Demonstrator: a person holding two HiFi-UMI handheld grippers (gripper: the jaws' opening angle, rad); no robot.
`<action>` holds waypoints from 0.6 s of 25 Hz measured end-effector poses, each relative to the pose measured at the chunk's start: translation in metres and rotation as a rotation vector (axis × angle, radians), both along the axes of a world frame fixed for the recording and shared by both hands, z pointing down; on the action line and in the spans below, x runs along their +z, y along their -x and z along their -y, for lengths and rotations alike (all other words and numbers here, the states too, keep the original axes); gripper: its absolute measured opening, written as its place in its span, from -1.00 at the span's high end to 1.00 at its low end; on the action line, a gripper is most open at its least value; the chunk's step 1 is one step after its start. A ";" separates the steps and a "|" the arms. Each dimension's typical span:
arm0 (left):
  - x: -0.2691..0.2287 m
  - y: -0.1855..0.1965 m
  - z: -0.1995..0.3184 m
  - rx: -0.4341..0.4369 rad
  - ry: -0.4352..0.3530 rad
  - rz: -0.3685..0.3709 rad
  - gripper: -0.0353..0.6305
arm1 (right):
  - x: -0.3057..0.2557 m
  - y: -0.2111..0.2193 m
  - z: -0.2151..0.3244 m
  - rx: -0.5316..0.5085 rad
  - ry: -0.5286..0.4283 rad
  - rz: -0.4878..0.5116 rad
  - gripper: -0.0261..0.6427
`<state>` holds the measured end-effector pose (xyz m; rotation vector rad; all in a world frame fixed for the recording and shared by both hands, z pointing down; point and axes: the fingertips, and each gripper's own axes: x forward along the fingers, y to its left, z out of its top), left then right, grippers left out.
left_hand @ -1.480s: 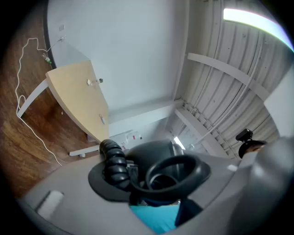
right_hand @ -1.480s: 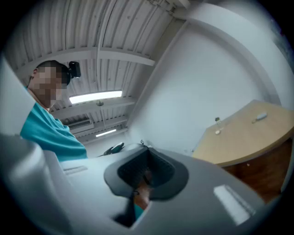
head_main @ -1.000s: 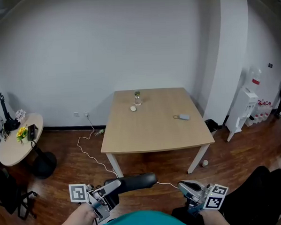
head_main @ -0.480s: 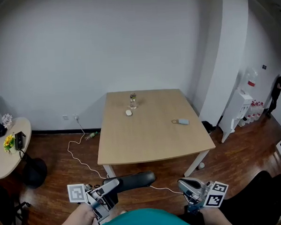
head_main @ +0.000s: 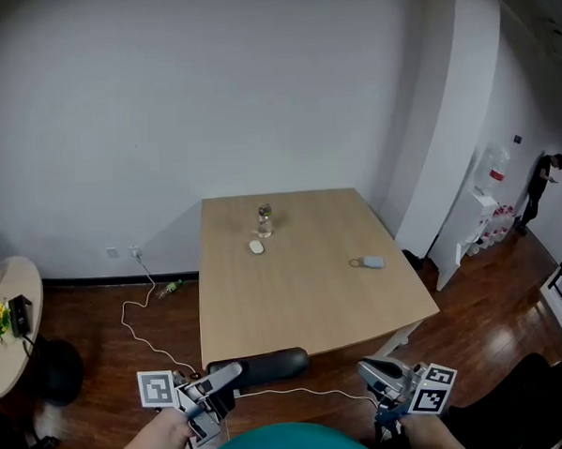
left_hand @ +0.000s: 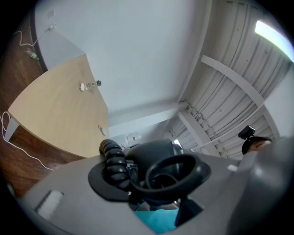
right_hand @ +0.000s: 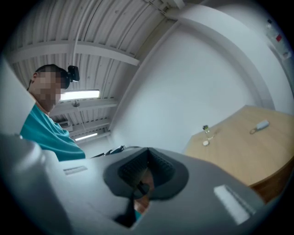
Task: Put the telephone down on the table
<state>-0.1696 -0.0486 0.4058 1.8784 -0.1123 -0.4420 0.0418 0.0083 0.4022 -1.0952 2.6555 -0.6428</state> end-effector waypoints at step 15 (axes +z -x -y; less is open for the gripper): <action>0.009 -0.115 0.104 -0.125 0.019 -0.007 -0.01 | 0.022 -0.110 0.147 -0.171 -0.014 -0.040 0.92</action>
